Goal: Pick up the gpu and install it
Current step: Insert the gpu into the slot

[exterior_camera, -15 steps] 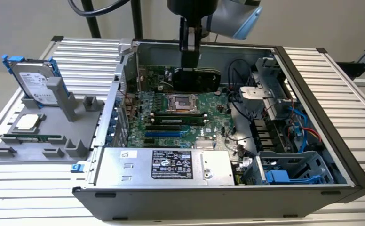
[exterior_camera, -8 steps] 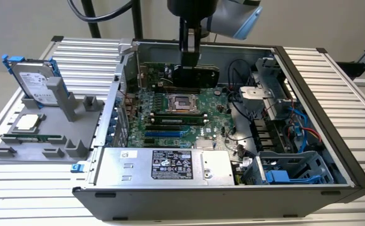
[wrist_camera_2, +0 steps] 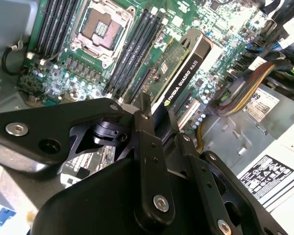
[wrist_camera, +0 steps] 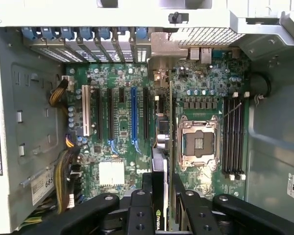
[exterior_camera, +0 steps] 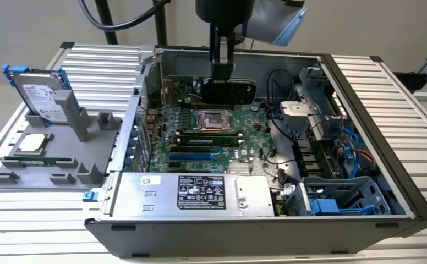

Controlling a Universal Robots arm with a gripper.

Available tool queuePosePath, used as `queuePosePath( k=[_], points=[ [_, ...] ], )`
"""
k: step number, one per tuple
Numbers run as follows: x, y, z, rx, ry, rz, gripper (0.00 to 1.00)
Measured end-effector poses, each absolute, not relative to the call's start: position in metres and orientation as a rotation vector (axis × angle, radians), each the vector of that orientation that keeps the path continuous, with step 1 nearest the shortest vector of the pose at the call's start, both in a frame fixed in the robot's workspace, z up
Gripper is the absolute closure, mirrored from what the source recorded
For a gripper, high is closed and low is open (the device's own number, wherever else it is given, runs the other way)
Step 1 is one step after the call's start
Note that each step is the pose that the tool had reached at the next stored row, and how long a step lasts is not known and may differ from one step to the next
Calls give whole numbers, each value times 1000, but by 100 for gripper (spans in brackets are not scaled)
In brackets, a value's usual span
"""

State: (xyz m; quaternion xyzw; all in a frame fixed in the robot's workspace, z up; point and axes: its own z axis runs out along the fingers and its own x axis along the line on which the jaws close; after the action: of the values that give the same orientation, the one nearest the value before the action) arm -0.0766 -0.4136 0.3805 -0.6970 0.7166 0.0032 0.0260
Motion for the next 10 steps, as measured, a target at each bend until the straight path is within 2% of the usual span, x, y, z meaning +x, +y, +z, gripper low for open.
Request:
queuePosePath(
  k=[10],
  points=[
    [-77,-414,379,-2158,2210,10,100]
  ],
)
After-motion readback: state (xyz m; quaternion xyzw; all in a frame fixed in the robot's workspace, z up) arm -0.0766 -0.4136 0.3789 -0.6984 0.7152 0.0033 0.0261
